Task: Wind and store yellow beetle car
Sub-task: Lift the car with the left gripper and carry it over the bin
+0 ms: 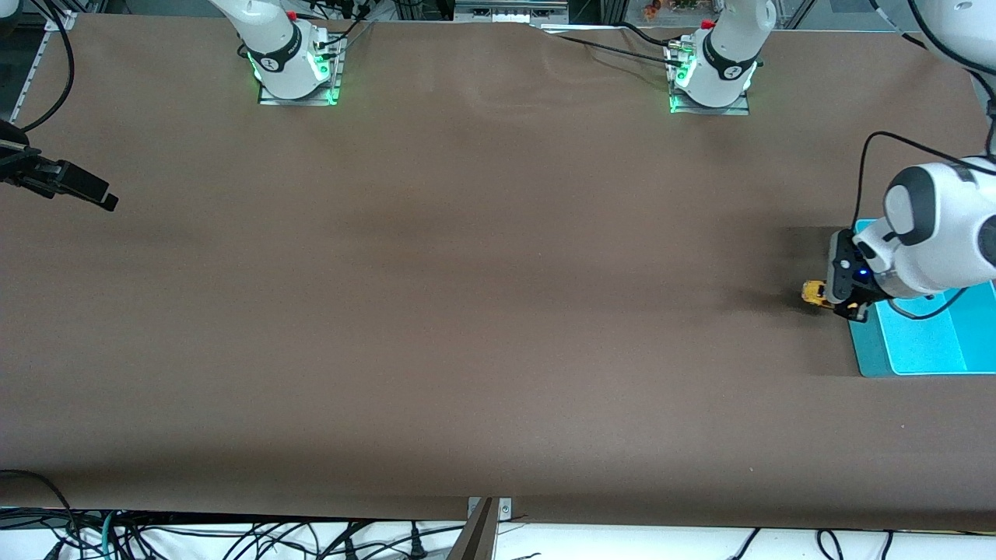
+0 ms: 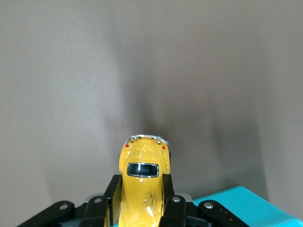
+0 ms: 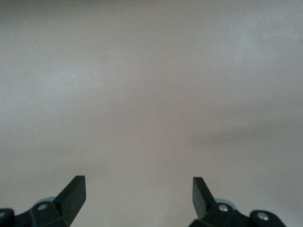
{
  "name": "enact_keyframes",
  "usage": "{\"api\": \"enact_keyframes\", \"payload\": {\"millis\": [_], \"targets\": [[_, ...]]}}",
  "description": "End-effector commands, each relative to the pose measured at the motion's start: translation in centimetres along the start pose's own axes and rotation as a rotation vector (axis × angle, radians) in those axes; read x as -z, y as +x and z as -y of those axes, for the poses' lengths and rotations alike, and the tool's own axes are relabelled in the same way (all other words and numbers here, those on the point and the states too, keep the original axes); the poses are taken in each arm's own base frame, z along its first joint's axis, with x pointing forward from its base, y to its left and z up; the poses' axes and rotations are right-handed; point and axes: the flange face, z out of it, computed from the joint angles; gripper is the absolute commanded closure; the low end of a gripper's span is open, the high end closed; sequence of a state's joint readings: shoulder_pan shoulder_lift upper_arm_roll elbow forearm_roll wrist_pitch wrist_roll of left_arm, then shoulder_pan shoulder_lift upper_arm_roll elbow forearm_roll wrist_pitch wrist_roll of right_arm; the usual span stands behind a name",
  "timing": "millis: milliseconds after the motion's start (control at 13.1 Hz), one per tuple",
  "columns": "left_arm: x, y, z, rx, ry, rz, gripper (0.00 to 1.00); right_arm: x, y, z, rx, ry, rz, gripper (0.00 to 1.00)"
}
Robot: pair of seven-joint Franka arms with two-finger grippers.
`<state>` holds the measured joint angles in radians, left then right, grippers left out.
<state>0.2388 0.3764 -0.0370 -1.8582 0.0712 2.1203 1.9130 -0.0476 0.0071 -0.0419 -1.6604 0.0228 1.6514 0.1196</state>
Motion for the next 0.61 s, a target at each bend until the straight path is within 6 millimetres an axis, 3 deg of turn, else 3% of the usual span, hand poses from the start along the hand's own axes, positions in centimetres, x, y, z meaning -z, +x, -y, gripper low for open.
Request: {"api": "enact_keyframes", "payload": {"millis": [0,305,458,534], "targets": [[4.3,-2.9,-0.7,0.032,-0.016,-0.005,0.65,0.5,0.4,-0.1,-0.014,0.015,-0.008,0.0],[6.1,-8.9,-2.7,0.02,0.004,0.009,0.65,0.6,0.3,0.1,-0.012,0.015,-0.007,0.0],[4.5,-13.4,-4.2,0.055,-0.001,0.002,0.64,0.6,0.3,0.1,-0.011,0.015,-0.007,0.0],[3.1,-14.6,-4.2,0.054,-0.003,0.0,0.64,0.6,0.3,0.1,-0.011,0.013,-0.008,0.0]]}}
